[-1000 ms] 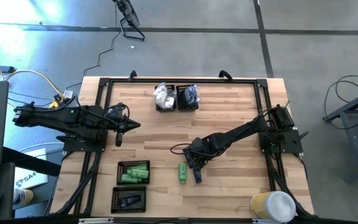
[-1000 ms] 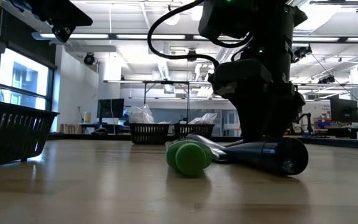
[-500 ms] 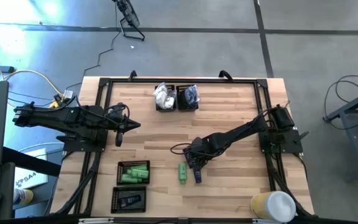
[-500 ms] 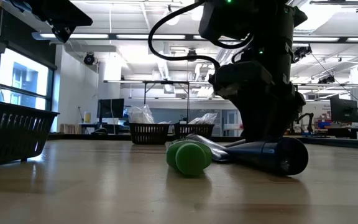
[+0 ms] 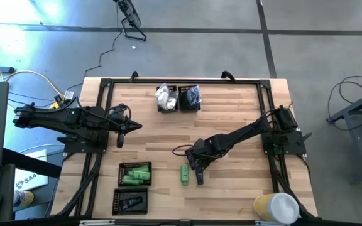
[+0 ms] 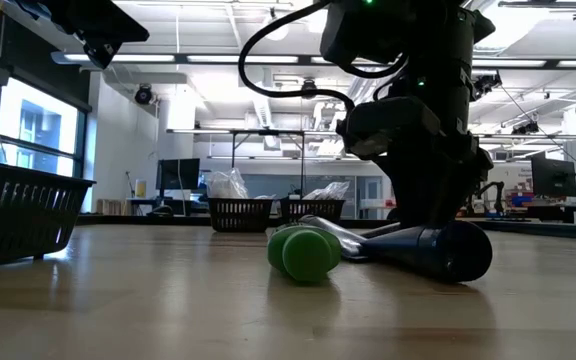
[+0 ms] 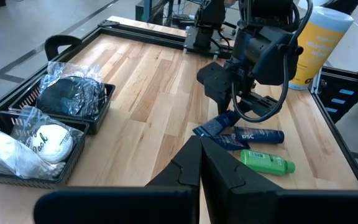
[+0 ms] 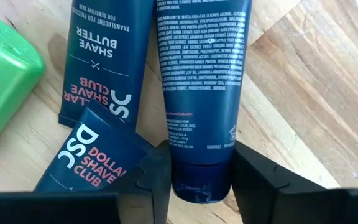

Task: Pick & Place Travel size toiletries
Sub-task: Put the dark blue shave cream into the bottom left basket

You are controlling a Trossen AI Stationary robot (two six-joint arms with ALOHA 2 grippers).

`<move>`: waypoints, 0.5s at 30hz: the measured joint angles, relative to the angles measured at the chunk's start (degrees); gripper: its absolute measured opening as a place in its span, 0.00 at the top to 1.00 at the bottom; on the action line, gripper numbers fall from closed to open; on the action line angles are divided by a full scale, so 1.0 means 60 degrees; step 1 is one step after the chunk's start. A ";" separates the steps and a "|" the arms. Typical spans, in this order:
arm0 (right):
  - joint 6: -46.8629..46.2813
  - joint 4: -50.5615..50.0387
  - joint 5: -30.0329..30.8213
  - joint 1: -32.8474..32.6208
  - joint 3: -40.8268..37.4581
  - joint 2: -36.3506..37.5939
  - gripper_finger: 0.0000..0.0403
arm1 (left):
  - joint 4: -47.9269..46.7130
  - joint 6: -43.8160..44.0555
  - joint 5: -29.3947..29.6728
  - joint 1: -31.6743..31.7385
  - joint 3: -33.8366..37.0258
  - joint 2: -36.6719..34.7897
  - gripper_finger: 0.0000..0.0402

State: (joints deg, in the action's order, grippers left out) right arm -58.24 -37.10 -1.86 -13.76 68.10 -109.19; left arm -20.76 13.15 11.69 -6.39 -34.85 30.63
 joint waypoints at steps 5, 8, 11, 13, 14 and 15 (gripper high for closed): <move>0.0000 -0.0021 -0.0008 -0.0004 0.0000 0.0047 0.66 | 0.0002 0.0000 -0.0002 0.0000 0.0000 0.0000 1.00; 0.0146 -0.0032 -0.0034 -0.0004 0.0004 0.0134 0.66 | 0.0005 0.0000 -0.0002 0.0000 0.0000 0.0000 1.00; 0.0346 -0.0164 -0.0015 0.0018 0.0009 0.0356 0.69 | 0.0198 0.0013 -0.0002 0.0000 0.0000 0.0000 1.00; 0.0476 -0.0312 0.0064 0.0040 0.0017 0.0509 0.69 | 0.0536 0.0021 -0.0008 0.0000 0.0000 0.0000 1.00; 0.0493 -0.0364 0.0122 0.0044 0.0015 0.0583 0.69 | 0.0721 0.0025 -0.0005 0.0000 0.0000 -0.0001 1.00; 0.0499 -0.0423 0.0284 0.0059 0.0015 0.0660 0.69 | 0.0933 0.0025 -0.0005 0.0000 0.0000 -0.0004 1.00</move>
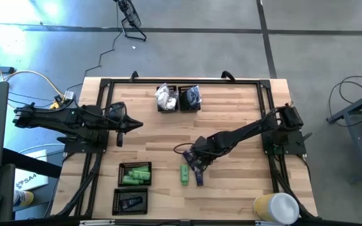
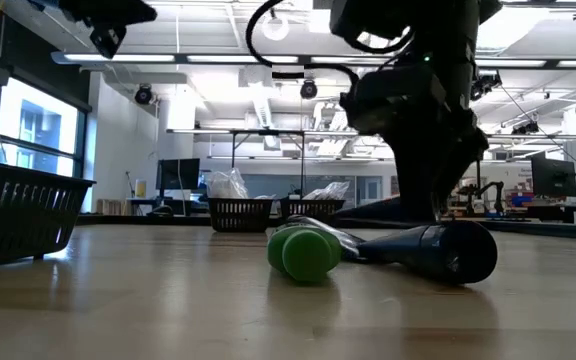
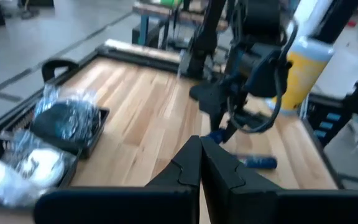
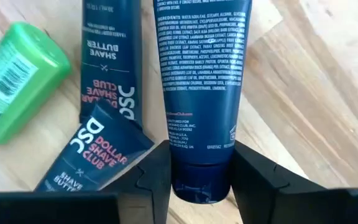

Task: Pick & Place Travel size toiletries
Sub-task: Put the dark blue shave cream into the bottom left basket

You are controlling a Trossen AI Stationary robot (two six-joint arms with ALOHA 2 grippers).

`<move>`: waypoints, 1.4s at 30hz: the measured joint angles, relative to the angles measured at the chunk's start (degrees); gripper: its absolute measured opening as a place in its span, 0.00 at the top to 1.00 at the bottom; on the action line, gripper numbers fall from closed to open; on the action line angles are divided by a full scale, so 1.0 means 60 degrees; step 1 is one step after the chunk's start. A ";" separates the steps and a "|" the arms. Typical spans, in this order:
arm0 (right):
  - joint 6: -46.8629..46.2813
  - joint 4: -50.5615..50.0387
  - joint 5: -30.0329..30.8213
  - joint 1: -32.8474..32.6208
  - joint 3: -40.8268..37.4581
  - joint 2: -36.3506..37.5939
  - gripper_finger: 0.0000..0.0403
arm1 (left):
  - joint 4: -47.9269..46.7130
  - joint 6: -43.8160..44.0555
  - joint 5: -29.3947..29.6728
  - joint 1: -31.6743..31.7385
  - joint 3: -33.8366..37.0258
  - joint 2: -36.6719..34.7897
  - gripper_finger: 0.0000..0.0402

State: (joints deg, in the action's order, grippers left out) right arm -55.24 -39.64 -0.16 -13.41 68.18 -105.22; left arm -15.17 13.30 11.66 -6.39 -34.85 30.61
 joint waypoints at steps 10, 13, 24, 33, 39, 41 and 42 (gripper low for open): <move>0.0007 -0.0051 0.1730 0.0153 0.0000 0.1148 0.69 | 0.0135 0.2623 0.2184 0.0025 0.0000 0.0000 1.00; 0.0011 0.0262 0.2568 0.0189 0.0000 0.1386 0.68 | -0.0213 0.3821 0.1793 0.0355 0.0000 -0.0004 1.00; 0.1269 0.2462 0.4790 0.0240 0.0003 0.1558 0.68 | -0.0335 0.5598 -0.2874 0.2690 0.0003 0.1253 1.00; 0.2640 0.2940 0.5301 0.0240 0.0004 0.1560 0.68 | 0.1726 0.5942 -0.7598 0.5231 0.0005 0.3642 1.00; 0.3017 0.2933 0.5290 0.0240 0.0004 0.1558 0.68 | 0.4162 0.6430 -0.8295 0.5887 0.0000 0.5307 1.00; 0.3080 0.2935 0.5285 0.0240 0.0004 0.1558 0.68 | 0.4826 0.6682 -0.8278 0.5892 -0.0002 0.5789 1.00; 0.3124 0.2933 0.5285 0.0240 0.0004 0.1558 0.68 | 0.5077 0.6824 -0.8278 0.5885 -0.0004 0.6023 1.00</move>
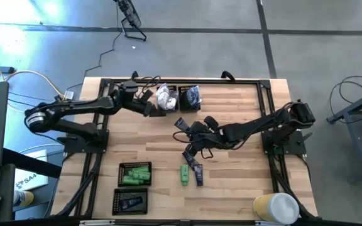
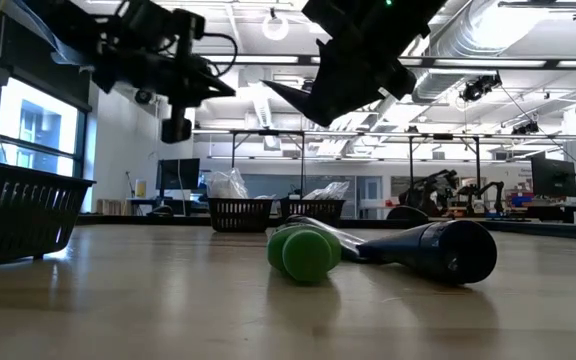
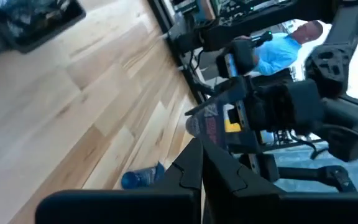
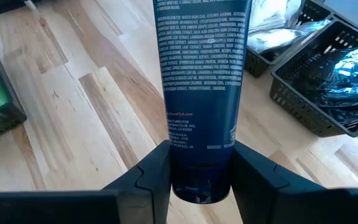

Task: Pick & Place Travel size toiletries
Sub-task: Put the dark blue shave cream into the bottom left basket

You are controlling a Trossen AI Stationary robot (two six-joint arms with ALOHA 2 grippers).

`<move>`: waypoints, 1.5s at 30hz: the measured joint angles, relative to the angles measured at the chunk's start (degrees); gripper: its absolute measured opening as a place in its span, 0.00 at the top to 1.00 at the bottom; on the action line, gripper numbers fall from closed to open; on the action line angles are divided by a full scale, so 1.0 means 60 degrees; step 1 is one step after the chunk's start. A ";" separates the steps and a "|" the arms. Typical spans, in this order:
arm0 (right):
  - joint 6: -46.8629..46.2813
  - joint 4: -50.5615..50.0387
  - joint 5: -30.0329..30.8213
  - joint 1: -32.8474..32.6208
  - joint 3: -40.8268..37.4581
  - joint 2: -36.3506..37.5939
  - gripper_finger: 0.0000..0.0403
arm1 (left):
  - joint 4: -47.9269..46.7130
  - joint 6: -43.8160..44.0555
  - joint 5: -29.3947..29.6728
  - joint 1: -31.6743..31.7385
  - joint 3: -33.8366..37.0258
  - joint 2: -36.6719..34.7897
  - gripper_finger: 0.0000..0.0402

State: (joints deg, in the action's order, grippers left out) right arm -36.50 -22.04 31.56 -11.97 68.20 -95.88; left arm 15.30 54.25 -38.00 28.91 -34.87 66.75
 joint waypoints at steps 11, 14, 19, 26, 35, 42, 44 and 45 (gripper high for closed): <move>0.0100 -0.0004 0.0003 0.0000 0.0000 0.0000 0.68 | 0.1782 0.1233 0.0063 -0.0009 0.0004 0.1307 0.78; 0.0105 -0.0011 0.0001 0.0000 0.0000 0.0000 0.68 | 0.2073 0.1343 0.0063 -0.0027 0.0004 0.1405 0.68; 0.0126 -0.0033 -0.0015 0.0049 0.0000 0.0000 0.68 | 0.2827 0.1712 0.0177 -0.0028 0.0004 0.1405 0.56; 0.0129 -0.0033 -0.0030 0.0138 0.0000 0.0000 0.68 | 0.2959 0.1652 0.1251 -0.0735 0.0000 0.1405 0.55; 0.0169 -0.0033 -0.0052 0.0142 0.0000 0.0000 0.68 | 0.2935 0.1161 0.2754 -0.1609 0.0000 0.1405 0.55; 0.0169 -0.0003 -0.0071 0.0142 0.0000 0.0000 0.67 | 0.2931 0.1000 0.3114 -0.2022 0.0000 0.1405 0.55; 0.0169 0.0000 -0.0100 0.0142 0.0000 0.0000 0.67 | 0.2914 0.1000 0.3243 -0.2191 0.0000 0.1405 0.55; 0.0169 0.0000 -0.0124 0.0142 0.0000 0.0000 0.67 | 0.2894 0.1000 0.3367 -0.2272 0.0000 0.1405 0.55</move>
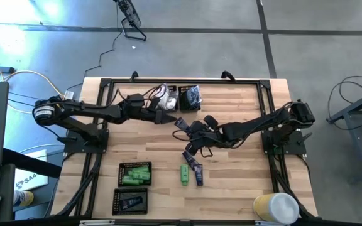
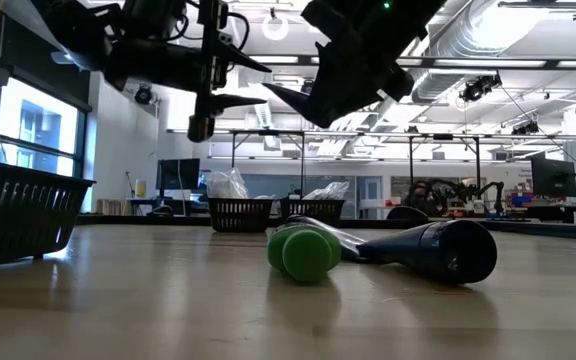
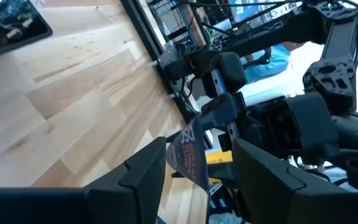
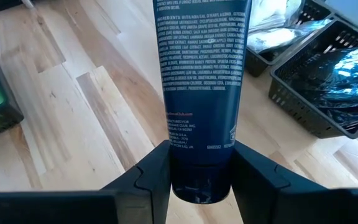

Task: Pick & Place Travel size toiletries
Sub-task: Put the dark blue shave cream into the bottom left basket

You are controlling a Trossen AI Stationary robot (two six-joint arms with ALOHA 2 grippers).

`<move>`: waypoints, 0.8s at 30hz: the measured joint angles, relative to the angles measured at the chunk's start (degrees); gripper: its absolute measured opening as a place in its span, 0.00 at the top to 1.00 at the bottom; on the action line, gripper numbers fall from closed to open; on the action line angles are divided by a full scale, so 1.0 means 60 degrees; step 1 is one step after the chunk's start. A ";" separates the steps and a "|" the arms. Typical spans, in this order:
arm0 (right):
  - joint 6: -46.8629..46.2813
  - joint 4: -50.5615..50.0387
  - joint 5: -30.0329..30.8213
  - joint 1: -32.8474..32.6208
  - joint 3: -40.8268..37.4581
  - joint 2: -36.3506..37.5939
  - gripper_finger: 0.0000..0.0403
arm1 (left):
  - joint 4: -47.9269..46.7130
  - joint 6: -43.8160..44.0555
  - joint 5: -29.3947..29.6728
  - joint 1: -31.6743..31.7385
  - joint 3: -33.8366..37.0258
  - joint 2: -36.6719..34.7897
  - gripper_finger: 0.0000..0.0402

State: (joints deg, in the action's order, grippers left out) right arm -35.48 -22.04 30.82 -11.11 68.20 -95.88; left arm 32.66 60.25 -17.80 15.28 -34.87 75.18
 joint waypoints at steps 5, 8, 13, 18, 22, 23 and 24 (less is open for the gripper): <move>0.0007 0.0093 -0.0175 0.0000 0.0000 0.0000 0.67 | -0.0172 -0.0002 0.0385 -0.0273 0.0000 0.0000 0.55; 0.0181 0.0233 -0.0218 0.0000 0.0000 0.0000 0.67 | -0.0442 -0.0076 0.0736 -0.0411 0.0000 0.0000 0.55; 0.0211 0.0361 -0.0516 0.0000 0.0000 0.0000 0.67 | -0.0462 -0.0098 0.1028 -0.0505 0.0000 0.0000 0.55; 0.0211 0.0362 -0.0664 0.0000 0.0000 0.0000 0.67 | -0.0455 -0.0098 0.1056 -0.0502 0.0000 -0.0002 0.55; 0.0211 0.0368 -0.0664 0.0009 0.0000 0.0000 0.67 | -0.0455 -0.0100 0.1046 -0.0505 0.0000 -0.0004 0.55; 0.0211 0.0368 -0.0664 0.0028 0.0000 -0.0003 0.67 | -0.0458 -0.0098 0.1036 -0.0505 0.0000 -0.0001 0.55; 0.0202 0.0375 -0.0664 0.0050 0.0000 -0.0018 0.67 | -0.0458 -0.0101 0.1026 -0.0507 0.0000 -0.0004 0.55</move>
State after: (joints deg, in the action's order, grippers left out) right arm -34.27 -19.79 26.83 -10.82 68.20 -95.98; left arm 29.91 59.64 -11.65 12.24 -34.87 75.16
